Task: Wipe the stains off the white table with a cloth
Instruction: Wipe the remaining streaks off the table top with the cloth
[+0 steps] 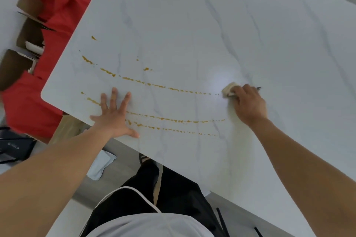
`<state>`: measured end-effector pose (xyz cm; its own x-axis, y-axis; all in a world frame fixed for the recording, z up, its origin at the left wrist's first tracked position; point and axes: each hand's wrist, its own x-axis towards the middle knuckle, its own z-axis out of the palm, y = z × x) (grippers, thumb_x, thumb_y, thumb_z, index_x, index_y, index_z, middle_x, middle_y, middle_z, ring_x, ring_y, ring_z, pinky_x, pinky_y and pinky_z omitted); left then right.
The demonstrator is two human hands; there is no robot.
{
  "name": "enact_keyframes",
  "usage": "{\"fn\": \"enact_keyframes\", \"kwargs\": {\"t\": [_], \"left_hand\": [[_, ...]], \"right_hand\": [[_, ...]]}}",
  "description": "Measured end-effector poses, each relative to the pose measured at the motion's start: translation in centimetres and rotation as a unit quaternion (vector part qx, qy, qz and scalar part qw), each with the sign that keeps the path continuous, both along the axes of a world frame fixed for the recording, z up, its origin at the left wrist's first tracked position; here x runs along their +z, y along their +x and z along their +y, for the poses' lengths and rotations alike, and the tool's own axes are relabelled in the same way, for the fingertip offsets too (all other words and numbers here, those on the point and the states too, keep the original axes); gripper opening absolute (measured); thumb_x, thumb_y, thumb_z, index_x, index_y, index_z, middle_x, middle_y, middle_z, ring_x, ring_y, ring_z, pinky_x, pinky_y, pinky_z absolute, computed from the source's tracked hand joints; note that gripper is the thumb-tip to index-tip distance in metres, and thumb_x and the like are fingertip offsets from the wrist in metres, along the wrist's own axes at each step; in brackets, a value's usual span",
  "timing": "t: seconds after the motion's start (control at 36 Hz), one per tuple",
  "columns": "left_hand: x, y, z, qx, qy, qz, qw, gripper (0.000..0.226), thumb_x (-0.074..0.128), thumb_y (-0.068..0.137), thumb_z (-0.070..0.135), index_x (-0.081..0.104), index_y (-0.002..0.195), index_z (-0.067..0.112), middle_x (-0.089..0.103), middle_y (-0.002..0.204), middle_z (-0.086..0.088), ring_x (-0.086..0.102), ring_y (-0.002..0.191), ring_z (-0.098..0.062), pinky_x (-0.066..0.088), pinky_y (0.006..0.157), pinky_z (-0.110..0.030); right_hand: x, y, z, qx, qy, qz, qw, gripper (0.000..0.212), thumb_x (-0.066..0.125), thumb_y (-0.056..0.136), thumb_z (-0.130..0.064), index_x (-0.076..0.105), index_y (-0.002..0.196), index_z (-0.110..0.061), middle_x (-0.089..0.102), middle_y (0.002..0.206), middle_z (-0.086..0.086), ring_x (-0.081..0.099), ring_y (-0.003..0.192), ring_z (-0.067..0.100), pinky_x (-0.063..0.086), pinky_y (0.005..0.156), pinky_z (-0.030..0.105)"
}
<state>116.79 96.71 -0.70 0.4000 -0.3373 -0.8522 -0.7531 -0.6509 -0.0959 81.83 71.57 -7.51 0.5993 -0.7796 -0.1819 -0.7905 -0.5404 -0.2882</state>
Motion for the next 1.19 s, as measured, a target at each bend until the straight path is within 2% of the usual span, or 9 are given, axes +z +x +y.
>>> {"fn": "enact_keyframes", "kwargs": {"t": [0.08,0.17,0.28,0.47,0.64,0.69,0.83,1.08,1.19], "left_hand": [[-0.1,0.1,0.1,-0.004,-0.003,0.000,1.000,0.162,0.087,0.046,0.078,-0.046,0.136,0.056,-0.063,0.141,0.013,-0.040,0.147,-0.034,0.025,0.103,-0.085],[-0.3,0.1,0.3,-0.004,-0.007,0.001,1.000,0.162,0.087,0.045,0.078,-0.045,0.136,0.057,-0.063,0.141,0.013,-0.040,0.147,-0.034,0.025,0.102,-0.085],[-0.2,0.3,0.4,-0.007,-0.014,0.002,1.000,0.162,0.086,0.044,0.079,-0.044,0.138,0.056,-0.062,0.142,0.012,-0.040,0.147,-0.035,0.025,0.101,-0.086],[-0.2,0.2,0.6,-0.008,-0.020,0.001,1.000,0.163,0.087,0.044,0.078,-0.042,0.140,0.056,-0.060,0.145,0.013,-0.039,0.147,-0.033,0.026,0.100,-0.086],[-0.4,0.3,0.7,-0.010,-0.018,0.004,1.000,0.163,0.086,0.044,0.081,-0.043,0.139,0.055,-0.061,0.144,0.012,-0.040,0.147,-0.034,0.024,0.100,-0.087],[-0.5,0.3,0.8,-0.010,-0.021,0.005,1.000,0.162,0.086,0.044,0.079,-0.044,0.138,0.056,-0.061,0.143,0.012,-0.040,0.147,-0.034,0.023,0.100,-0.087],[-0.6,0.3,1.0,-0.008,-0.024,0.005,1.000,0.162,0.087,0.045,0.078,-0.043,0.138,0.056,-0.060,0.144,0.013,-0.039,0.147,-0.035,0.023,0.100,-0.087],[-0.6,0.3,1.1,-0.008,-0.022,0.009,1.000,0.162,0.087,0.046,0.078,-0.041,0.142,0.054,-0.060,0.145,0.012,-0.040,0.147,-0.035,0.022,0.100,-0.088],[-0.6,0.2,1.0,-0.010,-0.027,0.012,1.000,0.160,0.088,0.049,0.076,-0.040,0.143,0.054,-0.058,0.147,0.011,-0.040,0.146,-0.035,0.021,0.100,-0.088]], "right_hand": [[0.2,0.8,1.6,-0.130,0.018,-0.019,0.991,0.022,0.052,0.093,-0.012,0.059,0.113,-0.014,0.054,0.104,0.010,0.048,0.101,0.034,0.044,0.067,0.039],[-0.3,-0.4,5.6,0.023,-0.007,-0.016,1.000,0.020,0.062,0.086,-0.006,0.061,0.104,-0.014,0.054,0.096,0.008,0.052,0.089,0.035,0.048,0.055,0.039],[-0.8,-1.9,6.8,0.229,-0.015,-0.011,0.973,0.025,0.063,0.080,-0.006,0.062,0.103,-0.015,0.053,0.091,0.004,0.050,0.080,0.029,0.049,0.053,0.039],[0.3,0.6,6.5,-0.097,0.019,0.028,0.995,0.029,0.050,0.088,-0.005,0.055,0.115,-0.016,0.051,0.102,0.006,0.046,0.097,0.031,0.041,0.061,0.036],[-0.4,-2.1,10.8,0.182,-0.002,-0.002,0.983,0.021,0.050,0.084,-0.015,0.062,0.101,-0.015,0.053,0.091,0.004,0.052,0.079,0.031,0.045,0.051,0.035],[-0.4,-2.0,9.6,0.216,-0.006,0.005,0.976,0.021,0.051,0.084,-0.017,0.062,0.102,-0.016,0.053,0.091,0.004,0.054,0.080,0.032,0.045,0.052,0.035],[0.0,-0.2,9.1,-0.061,-0.001,0.030,0.998,0.019,0.057,0.090,-0.011,0.054,0.108,-0.014,0.053,0.097,0.007,0.050,0.089,0.034,0.044,0.054,0.037],[-0.1,-2.0,12.9,0.211,0.004,0.007,0.978,0.026,0.069,0.076,-0.007,0.063,0.101,-0.013,0.054,0.090,0.006,0.052,0.077,0.030,0.043,0.051,0.034],[0.2,-0.2,10.6,-0.057,0.022,0.028,0.998,0.023,0.054,0.089,-0.008,0.055,0.110,-0.016,0.051,0.099,0.004,0.048,0.091,0.029,0.041,0.057,0.036]]}}
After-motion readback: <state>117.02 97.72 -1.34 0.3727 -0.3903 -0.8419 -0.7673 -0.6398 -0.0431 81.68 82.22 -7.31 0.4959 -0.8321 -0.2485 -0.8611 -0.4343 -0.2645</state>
